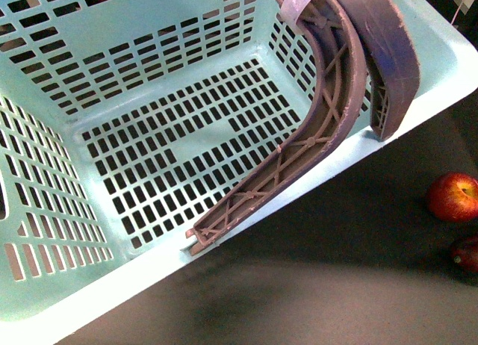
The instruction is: Pick apple with right arm and hold basket with left
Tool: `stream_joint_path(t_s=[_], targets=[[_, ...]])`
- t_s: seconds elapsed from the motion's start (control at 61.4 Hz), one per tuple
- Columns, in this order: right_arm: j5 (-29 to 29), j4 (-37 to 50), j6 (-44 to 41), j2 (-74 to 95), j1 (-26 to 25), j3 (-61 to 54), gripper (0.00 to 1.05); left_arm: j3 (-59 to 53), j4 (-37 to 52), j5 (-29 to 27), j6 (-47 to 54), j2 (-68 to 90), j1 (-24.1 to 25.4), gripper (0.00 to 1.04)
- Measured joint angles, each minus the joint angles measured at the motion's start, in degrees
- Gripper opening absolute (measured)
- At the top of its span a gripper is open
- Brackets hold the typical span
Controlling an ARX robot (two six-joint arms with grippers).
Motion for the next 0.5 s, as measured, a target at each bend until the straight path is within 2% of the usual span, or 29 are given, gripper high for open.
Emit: stream_joint_path(t_s=[0.505], targets=[[0.0, 0.02, 0.0, 0.0, 0.0, 0.0, 0.96, 0.0, 0.59, 0.17, 0.39, -0.09, 0.09, 0.16]])
